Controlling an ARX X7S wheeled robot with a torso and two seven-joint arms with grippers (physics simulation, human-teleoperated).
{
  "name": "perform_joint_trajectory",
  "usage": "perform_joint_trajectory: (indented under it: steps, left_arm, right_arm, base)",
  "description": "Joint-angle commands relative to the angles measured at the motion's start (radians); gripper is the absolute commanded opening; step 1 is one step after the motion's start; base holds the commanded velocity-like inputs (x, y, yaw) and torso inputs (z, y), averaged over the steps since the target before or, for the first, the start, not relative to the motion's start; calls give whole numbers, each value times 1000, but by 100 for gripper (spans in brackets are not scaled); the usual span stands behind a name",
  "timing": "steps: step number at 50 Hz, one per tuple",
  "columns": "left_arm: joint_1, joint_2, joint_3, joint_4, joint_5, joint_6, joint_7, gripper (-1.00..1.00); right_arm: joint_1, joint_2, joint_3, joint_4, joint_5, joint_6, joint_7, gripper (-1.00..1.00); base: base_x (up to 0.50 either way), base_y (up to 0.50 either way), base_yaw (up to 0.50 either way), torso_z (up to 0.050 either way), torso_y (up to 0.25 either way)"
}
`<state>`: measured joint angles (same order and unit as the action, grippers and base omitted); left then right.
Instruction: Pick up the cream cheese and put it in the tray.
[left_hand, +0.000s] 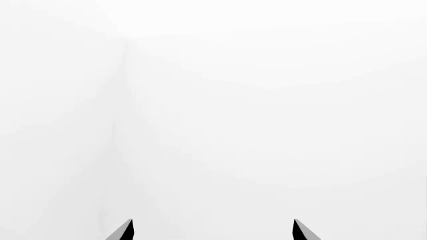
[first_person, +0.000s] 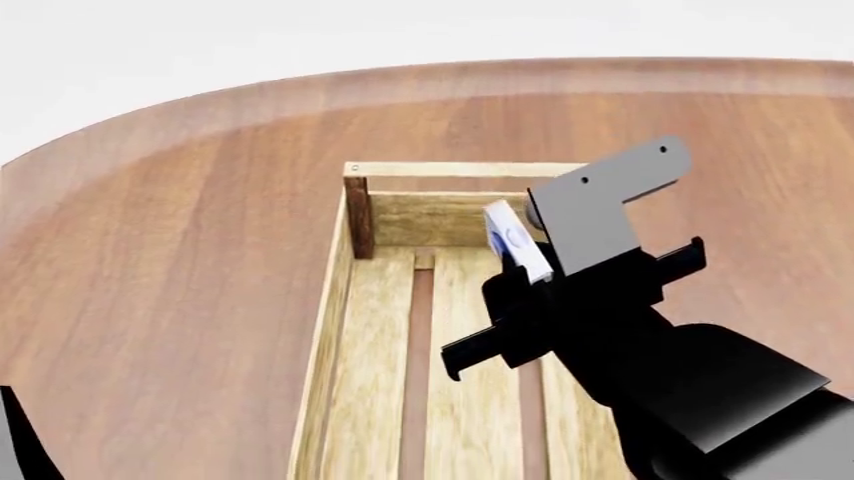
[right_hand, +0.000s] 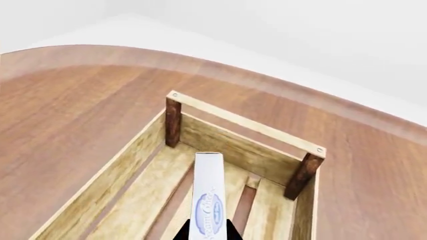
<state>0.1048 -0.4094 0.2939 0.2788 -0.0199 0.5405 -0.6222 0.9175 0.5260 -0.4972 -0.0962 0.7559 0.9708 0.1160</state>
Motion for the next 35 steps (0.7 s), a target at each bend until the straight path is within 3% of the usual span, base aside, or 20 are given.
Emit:
perform_joint_trajectory:
  steps: [1,35]
  left_arm:
    - [-3,-1,2,-4,-1,3,-2,100]
    - [0,-5,3,1,-4,11,-12,100]
  right_arm:
    - [10,-4,-3,-8,-19,-5,-4,-100]
    - [12,-3,-10,-34,-9,-5,0,-100]
  base:
    - [0,0,0,0,-113]
    - [0,0,0,0,-99]
